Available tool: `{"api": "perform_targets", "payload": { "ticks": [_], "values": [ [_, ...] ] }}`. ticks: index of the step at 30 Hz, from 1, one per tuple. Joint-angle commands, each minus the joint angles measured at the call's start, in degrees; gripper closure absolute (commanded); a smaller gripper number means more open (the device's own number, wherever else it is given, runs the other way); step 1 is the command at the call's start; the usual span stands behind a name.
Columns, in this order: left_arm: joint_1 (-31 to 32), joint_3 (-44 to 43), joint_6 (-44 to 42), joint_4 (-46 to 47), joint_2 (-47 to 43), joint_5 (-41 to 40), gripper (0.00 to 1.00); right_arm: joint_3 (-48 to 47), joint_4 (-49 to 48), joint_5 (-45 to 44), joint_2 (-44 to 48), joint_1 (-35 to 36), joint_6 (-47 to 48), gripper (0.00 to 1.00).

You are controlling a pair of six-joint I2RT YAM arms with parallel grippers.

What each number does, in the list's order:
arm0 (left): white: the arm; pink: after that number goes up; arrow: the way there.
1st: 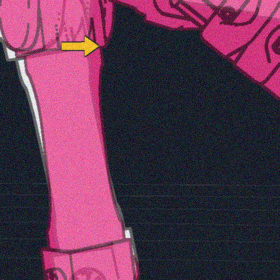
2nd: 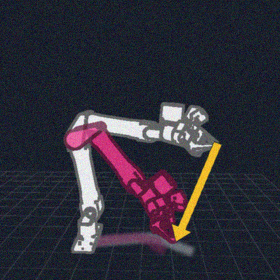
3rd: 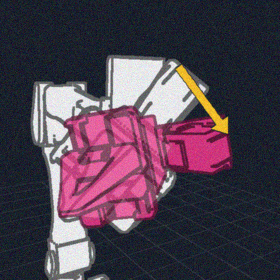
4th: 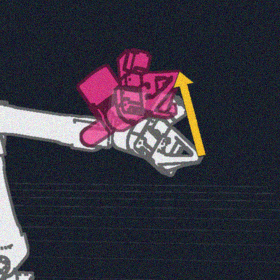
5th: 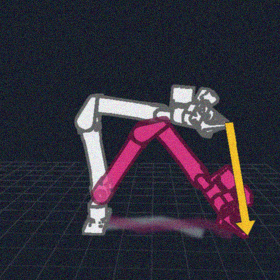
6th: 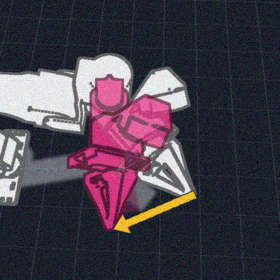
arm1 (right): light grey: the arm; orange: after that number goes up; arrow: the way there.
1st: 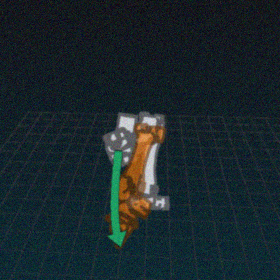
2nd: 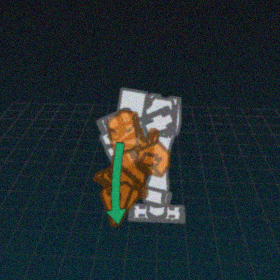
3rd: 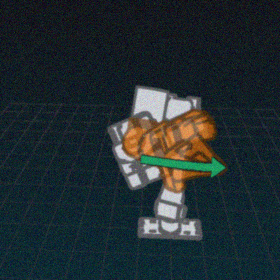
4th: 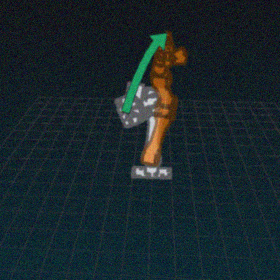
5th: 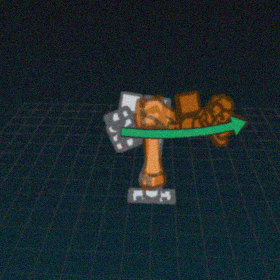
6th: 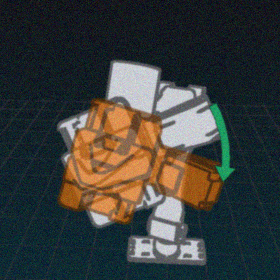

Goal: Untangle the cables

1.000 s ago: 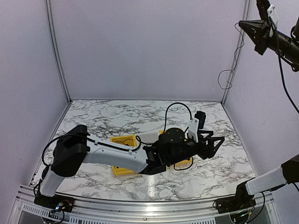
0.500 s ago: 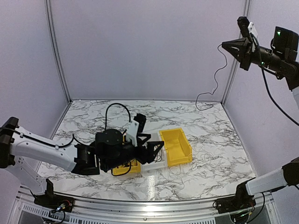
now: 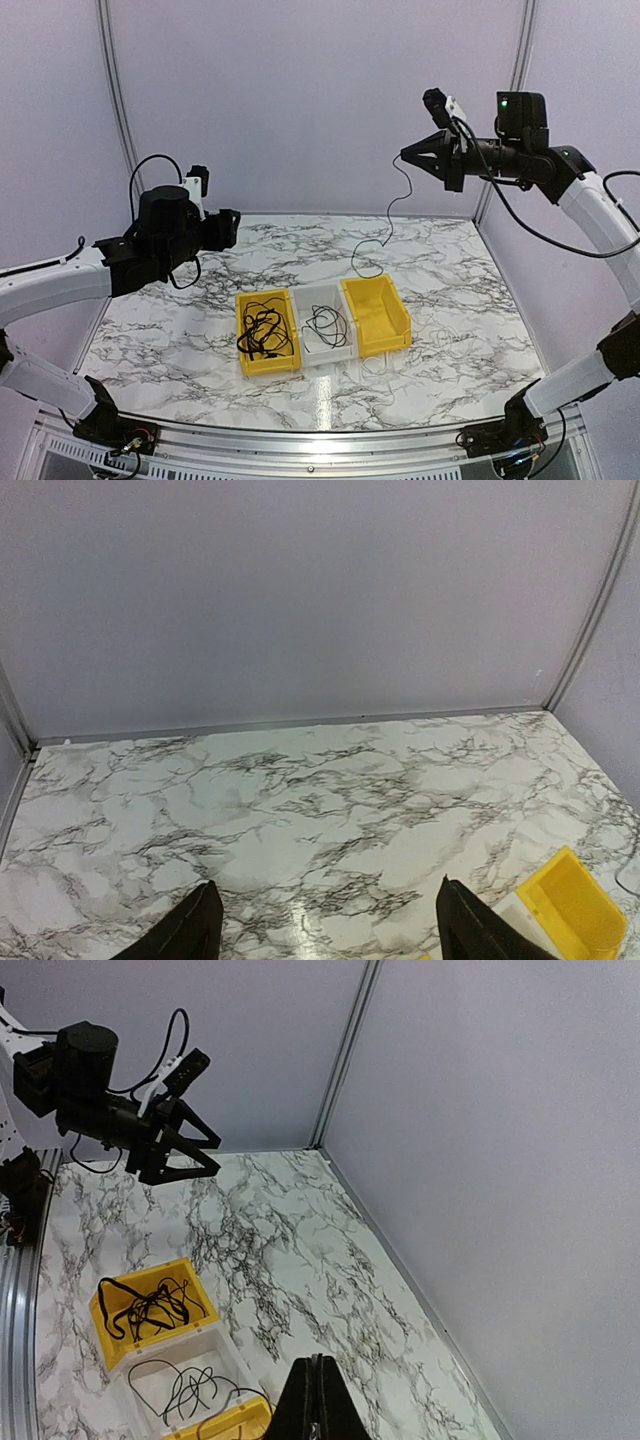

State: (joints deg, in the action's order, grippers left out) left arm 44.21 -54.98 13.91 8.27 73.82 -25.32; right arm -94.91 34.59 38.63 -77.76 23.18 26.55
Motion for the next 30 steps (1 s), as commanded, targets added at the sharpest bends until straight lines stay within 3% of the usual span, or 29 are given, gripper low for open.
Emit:
{"api": "perform_targets", "payload": {
  "ticks": [1,15,30],
  "values": [
    [-7.7,3.1,2.4,0.1,-2.8,6.1,0.24,0.4,-4.5,0.2,-2.5,3.9,-2.4,1.0],
    [-9.2,5.2,0.1,0.8,-10.9,4.4,0.25,2.8,-7.8,-0.6,-10.6,12.2,-4.0,1.0],
    [-9.2,5.1,0.0,0.5,-11.0,4.8,0.25,4.6,-9.1,-0.6,-16.7,15.2,-4.2,1.0]
  ]
}}
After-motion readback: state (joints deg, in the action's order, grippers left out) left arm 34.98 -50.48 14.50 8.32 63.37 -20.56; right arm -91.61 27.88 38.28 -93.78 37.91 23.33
